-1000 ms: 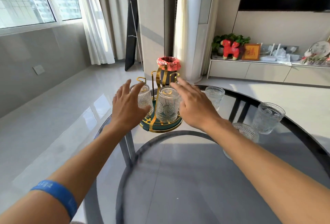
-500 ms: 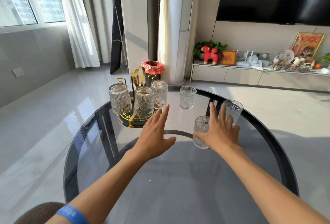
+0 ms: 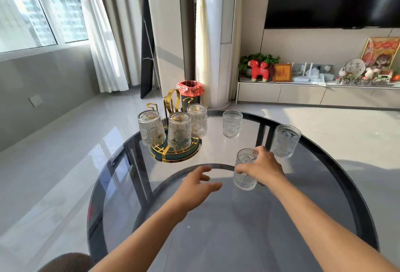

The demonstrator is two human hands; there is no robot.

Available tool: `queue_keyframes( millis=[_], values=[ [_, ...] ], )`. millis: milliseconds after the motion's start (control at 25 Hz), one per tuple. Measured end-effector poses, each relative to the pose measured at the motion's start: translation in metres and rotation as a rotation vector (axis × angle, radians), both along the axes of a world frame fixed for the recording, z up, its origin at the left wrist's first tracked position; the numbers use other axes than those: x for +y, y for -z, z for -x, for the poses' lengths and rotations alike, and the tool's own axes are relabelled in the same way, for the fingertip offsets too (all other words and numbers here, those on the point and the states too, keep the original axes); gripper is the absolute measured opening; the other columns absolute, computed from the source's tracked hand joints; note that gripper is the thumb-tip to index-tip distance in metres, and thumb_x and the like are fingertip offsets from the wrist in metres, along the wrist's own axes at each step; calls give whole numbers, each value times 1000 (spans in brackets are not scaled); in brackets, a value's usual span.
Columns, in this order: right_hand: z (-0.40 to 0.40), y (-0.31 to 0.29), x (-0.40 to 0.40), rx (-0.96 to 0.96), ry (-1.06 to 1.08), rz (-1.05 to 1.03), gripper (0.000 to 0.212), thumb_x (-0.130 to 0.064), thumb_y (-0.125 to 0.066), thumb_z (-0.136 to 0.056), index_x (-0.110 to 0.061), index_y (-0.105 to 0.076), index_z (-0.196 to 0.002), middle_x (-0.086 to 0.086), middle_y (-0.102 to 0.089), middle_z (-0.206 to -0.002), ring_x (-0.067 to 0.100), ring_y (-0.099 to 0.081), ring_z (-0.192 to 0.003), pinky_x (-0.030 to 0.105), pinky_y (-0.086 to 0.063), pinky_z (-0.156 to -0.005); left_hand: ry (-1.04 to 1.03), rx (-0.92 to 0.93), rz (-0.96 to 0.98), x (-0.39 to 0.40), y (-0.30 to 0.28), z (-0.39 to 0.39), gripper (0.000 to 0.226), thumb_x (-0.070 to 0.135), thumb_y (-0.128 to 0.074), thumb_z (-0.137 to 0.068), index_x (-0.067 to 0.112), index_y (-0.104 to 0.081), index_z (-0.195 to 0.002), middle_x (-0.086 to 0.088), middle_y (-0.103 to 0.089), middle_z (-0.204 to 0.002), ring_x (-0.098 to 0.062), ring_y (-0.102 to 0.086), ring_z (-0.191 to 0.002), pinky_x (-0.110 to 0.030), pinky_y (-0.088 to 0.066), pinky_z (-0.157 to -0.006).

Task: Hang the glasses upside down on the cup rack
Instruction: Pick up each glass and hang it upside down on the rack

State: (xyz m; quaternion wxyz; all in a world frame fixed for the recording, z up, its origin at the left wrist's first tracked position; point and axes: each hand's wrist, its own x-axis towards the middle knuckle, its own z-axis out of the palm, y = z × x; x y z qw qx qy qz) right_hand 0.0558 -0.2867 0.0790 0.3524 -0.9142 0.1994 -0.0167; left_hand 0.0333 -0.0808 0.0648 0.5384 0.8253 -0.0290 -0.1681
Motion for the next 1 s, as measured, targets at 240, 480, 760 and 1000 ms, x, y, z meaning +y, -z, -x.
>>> queue_keyframes(
  millis=[240, 480, 760, 1000],
  values=[
    [9, -34, 48, -309, -186, -637, 76, -61, -82, -40, -29, -52, -102, -8, -61, -104, 8, -61, -93, 31, -46, -71, -180, 136, 563, -4, -17, -2, 55, 62, -66, -78, 35, -43, -121, -6, -66, -120, -23, -68, -101, -41, -56, -84],
    [4, -65, 99, -438, -396, -763, 76, -49, -88, -47, -26, -52, -110, -4, -68, -110, 13, -67, -93, 28, -47, -72, -360, -49, 961, 34, -61, -22, 73, 45, -82, -68, 20, -52, -130, -13, -71, -117, -30, -72, -98, -42, -60, -79],
    [-41, -100, 130, -447, -488, -520, 56, -63, -59, -76, -38, -47, -124, -13, -51, -125, 8, -53, -107, 31, -38, -81, -459, -473, 721, 118, -139, -82, 43, 22, -78, -78, 19, -57, -115, -8, -70, -105, -22, -72, -90, -37, -61, -75],
    [-130, -117, 161, -516, -529, 207, 51, -33, -48, -93, -25, -36, -142, -2, -38, -151, 26, -44, -129, 43, -39, -100, -559, -752, 142, 161, -148, -156, 53, 25, -88, -65, 25, -51, -104, -1, -62, -109, -20, -63, -98, -33, -52, -83]
  ],
)
